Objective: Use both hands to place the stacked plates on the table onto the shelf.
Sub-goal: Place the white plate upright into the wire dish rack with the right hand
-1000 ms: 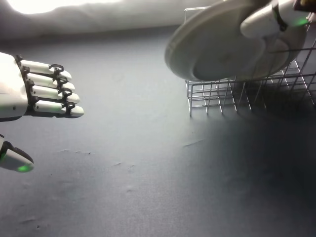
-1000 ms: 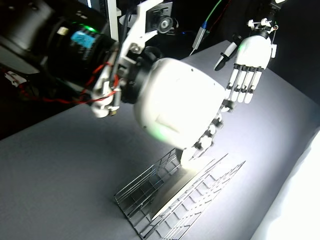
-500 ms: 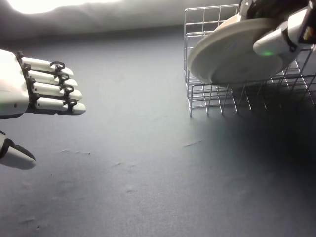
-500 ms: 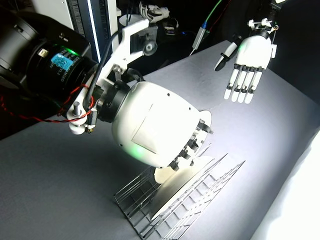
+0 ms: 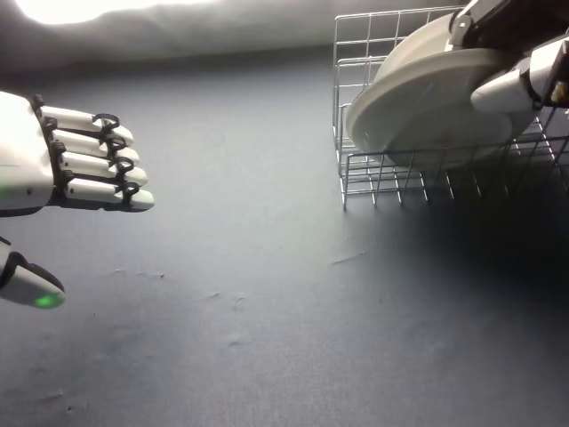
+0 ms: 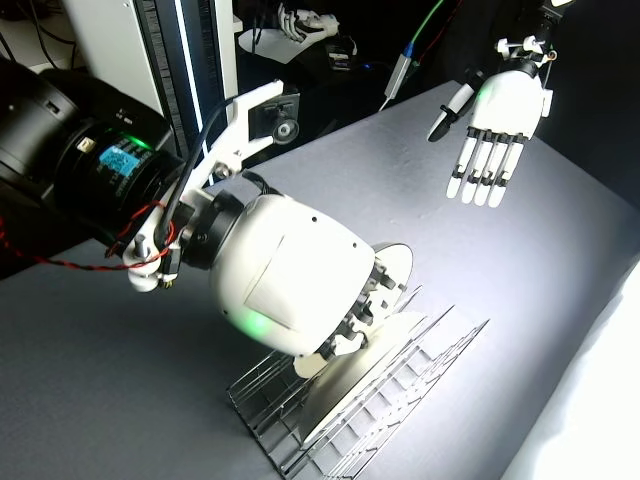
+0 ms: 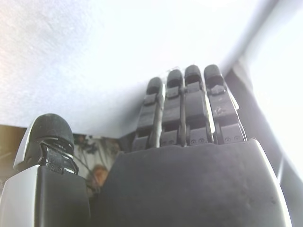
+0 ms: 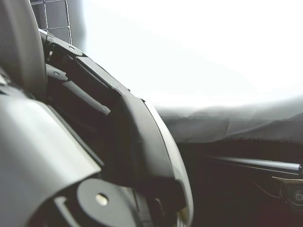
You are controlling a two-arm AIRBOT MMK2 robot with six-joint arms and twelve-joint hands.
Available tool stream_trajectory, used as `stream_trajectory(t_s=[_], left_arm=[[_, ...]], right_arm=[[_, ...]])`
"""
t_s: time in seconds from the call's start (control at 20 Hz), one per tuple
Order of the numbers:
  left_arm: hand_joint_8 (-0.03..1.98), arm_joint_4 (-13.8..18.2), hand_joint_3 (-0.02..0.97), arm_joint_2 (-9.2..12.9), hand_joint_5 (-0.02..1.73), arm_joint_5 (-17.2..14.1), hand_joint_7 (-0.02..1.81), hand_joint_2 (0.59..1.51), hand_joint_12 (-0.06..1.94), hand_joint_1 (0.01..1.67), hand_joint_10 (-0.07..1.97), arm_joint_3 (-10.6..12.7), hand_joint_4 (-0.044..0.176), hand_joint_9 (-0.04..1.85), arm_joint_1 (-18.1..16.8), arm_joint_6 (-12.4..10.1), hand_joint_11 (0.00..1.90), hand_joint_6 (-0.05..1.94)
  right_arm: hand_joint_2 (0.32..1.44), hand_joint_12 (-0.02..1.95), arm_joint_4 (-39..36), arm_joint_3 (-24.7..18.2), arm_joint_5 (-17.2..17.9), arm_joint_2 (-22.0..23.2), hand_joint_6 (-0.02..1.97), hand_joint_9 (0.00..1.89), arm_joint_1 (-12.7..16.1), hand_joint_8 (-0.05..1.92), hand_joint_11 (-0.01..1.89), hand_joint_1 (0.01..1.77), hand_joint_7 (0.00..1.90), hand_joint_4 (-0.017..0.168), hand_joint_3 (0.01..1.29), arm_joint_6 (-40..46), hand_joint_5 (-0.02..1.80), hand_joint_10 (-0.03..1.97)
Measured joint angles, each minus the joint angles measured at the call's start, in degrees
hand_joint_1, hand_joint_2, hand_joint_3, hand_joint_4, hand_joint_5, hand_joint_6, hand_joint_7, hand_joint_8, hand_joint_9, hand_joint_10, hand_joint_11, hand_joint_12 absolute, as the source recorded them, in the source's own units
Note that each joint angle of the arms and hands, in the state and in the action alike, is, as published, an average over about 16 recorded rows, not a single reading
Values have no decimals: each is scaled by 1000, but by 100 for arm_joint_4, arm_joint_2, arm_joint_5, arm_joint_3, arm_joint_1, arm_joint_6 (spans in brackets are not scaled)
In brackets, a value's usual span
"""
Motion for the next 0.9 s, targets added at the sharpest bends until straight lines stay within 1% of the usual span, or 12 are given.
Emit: stream_trajectory(t_s=[0.3, 0.4, 0.5, 0.7, 0.9], left_arm=[[16, 2, 12, -13, 123, -11, 137, 1162, 237, 15, 13, 27, 8, 119, -3, -24, 16, 10], [16, 2, 11, -18, 125, -12, 139, 1163, 236, 15, 13, 35, 8, 121, -4, -29, 16, 10], [16, 1, 11, -20, 124, -13, 137, 1163, 235, 15, 13, 38, 8, 120, -4, -33, 16, 10], [16, 1, 11, -20, 132, -16, 144, 1164, 258, 16, 12, 37, 8, 126, -2, -41, 16, 10], [16, 0, 11, -21, 133, -17, 145, 1162, 256, 15, 12, 36, 8, 129, 7, -52, 17, 10]], right_arm=[[1035, 1442, -102, 87, 235, -5, 842, 959, -243, 951, 772, 1373, 1020, -8, 13, 4, 928, 1151], [1041, 1434, -139, 107, 298, -5, 848, 946, -316, 935, 756, 1360, 1010, -8, 13, 2, 917, 1098], [1035, 1409, -177, 115, 357, -5, 781, 928, -381, 850, 722, 1344, 993, -7, 13, 0, 901, 1003], [1015, 1364, -250, 111, 467, -3, 580, 891, -460, 621, 628, 1307, 963, -6, 14, -5, 876, 776], [994, 1324, -307, 73, 542, -2, 383, 848, -409, 390, 510, 1268, 936, -5, 14, -11, 848, 537]])
